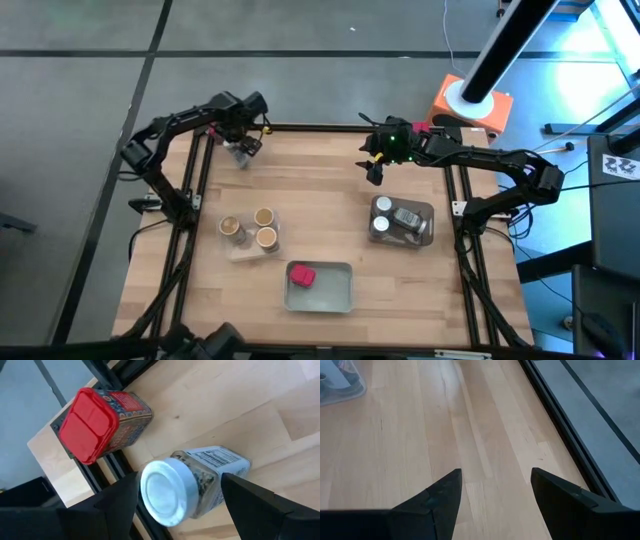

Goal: Sort spices by type
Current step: Put the white seasoning bottle into the black bin

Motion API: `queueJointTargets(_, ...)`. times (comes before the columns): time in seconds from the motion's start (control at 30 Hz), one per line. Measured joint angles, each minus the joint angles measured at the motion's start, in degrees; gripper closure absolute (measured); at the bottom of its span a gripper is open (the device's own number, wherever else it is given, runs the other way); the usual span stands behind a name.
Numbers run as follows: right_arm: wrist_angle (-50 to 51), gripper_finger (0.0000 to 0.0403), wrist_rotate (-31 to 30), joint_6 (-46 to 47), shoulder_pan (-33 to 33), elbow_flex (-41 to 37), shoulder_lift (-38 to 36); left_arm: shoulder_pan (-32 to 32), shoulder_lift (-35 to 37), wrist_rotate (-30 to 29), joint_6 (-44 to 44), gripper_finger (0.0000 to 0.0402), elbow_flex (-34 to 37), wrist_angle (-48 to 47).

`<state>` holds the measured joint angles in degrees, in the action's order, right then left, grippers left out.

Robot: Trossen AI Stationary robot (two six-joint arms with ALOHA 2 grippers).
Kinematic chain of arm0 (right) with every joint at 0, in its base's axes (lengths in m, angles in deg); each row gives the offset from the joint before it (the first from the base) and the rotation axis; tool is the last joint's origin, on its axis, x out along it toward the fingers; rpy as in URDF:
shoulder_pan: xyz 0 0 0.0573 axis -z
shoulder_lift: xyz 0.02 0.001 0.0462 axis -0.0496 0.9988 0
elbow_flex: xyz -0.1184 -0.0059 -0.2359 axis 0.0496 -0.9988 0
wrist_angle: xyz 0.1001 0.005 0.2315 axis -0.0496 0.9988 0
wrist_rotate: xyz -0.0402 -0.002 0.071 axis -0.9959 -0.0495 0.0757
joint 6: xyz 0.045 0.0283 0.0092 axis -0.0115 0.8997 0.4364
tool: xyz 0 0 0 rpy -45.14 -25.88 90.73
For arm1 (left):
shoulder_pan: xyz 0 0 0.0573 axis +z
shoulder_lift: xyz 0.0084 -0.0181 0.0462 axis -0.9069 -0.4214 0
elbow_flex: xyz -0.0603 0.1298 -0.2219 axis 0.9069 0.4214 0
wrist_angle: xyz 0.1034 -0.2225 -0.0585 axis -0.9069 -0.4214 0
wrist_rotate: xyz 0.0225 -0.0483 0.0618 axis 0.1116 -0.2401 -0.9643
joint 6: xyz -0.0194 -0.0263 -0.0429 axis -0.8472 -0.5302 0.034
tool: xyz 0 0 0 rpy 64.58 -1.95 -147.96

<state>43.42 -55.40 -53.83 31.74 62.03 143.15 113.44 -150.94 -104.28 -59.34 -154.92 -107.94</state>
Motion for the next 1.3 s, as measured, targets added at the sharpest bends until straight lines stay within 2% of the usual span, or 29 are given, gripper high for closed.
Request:
queueJointTargets(0.3, -0.14, 0.0164, 0.0, -0.02, 0.01, 0.0, 0.0, -0.83, 1.58, 3.19, -0.23, 0.0137, -0.02, -0.13)
queueJointTargets(0.53, -0.27, 0.0164, 0.0, -0.04, 0.0, 0.0, 0.0, -2.38, 1.58, 3.29, 0.49, 0.0137, 0.06, 0.04)
queueJointTargets(0.77, -0.28, 0.0164, 0.0, -0.2, -0.01, 0.0, 0.0, -3.91, 1.62, 3.05, 18.75, 0.0137, 3.94, 0.32)
queueJointTargets(0.9, -0.27, 0.0164, 0.0, -0.17, -0.01, 0.0, 0.0, -3.89, 1.62, -1.14, 28.84, 0.0137, 6.65, 0.61)
queueJointTargets(1.13, -0.25, 0.0164, 0.0, -0.17, -0.01, 0.0, 0.0, -4.78, 1.62, -4.93, 36.56, 0.0137, 10.14, 1.37)
queueJointTargets(1.3, -0.25, 0.0164, 0.02, -0.17, -0.01, 0.0, 0.0, -6.04, 1.62, -5.85, 42.7, 0.0137, 12.14, 7.74)
